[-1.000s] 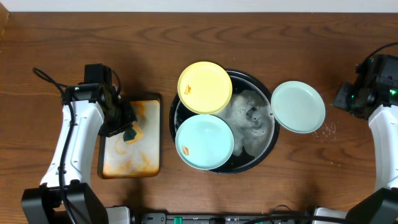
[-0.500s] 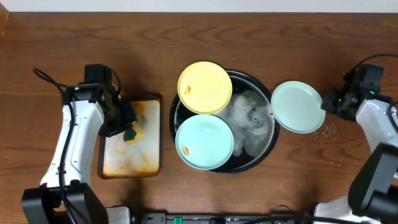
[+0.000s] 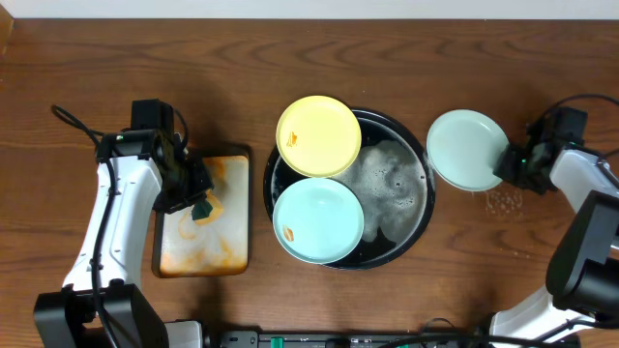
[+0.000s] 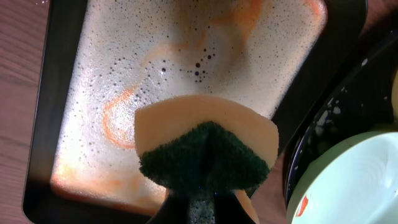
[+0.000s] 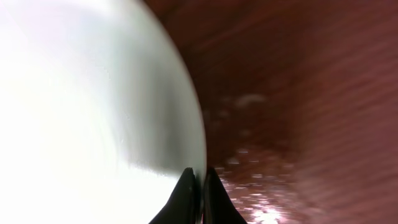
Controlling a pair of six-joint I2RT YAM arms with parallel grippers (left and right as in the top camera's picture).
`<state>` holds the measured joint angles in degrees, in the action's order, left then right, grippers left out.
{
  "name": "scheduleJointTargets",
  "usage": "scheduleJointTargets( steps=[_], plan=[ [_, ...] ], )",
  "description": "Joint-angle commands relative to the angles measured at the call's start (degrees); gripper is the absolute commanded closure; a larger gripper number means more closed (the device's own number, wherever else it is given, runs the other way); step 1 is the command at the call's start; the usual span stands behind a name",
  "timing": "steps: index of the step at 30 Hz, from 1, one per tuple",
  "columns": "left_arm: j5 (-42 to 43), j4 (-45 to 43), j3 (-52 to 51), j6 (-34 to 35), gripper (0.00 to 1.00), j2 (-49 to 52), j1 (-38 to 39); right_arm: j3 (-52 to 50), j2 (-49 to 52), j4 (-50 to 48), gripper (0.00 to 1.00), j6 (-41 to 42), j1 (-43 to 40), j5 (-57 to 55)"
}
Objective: Clean dirty plates on tray and stack at the side
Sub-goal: 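Set the plate on the table and open the right gripper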
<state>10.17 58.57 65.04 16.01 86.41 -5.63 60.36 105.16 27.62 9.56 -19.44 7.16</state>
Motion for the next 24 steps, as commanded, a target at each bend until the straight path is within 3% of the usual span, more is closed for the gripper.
scheduleJointTargets(
  steps=[1, 10, 14, 15, 17, 18, 20, 24],
  plan=[
    [-0.09, 0.59, -0.48, -0.98, 0.91, -0.24, -0.35, -0.04, -0.22, 0.63, 0.99, 1.33, -3.34, -2.82],
    [-0.09, 0.61, -0.48, -0.98, 0.91, -0.24, -0.35, -0.04, -5.11, 0.24, 0.99, 2.82, -9.35, -2.43],
    [-0.09, 0.48, -0.48, -0.98, 0.91, -0.24, -0.35, -0.04, -6.12, 1.09, 0.99, 2.84, -9.51, -8.63],
    [-0.09, 0.48, -0.48, -0.98, 0.91, -0.24, -0.35, -0.04, -6.12, 1.53, 0.89, 2.84, -9.51, -9.70],
    [-0.09, 0.52, -0.48, -1.01, 0.91, -0.24, -0.35, -0.04, -6.16, 1.77, 0.52, 2.84, -9.51, -10.14],
    [-0.09, 0.52, -0.48, -0.98, 0.91, -0.24, -0.35, -0.04, -6.36, 1.79, 0.40, 2.86, -9.51, -9.86],
    [-0.09, 0.48, -0.48, -1.01, 0.91, -0.24, -0.35, -0.04, -7.34, 2.01, 0.36, 2.91, -9.44, -8.20],
    [-0.09, 0.52, -0.48, -1.01, 0.87, -0.24, -0.35, -0.02, -12.39, 1.40, 0.35, 2.86, -8.76, 1.31]
  ],
)
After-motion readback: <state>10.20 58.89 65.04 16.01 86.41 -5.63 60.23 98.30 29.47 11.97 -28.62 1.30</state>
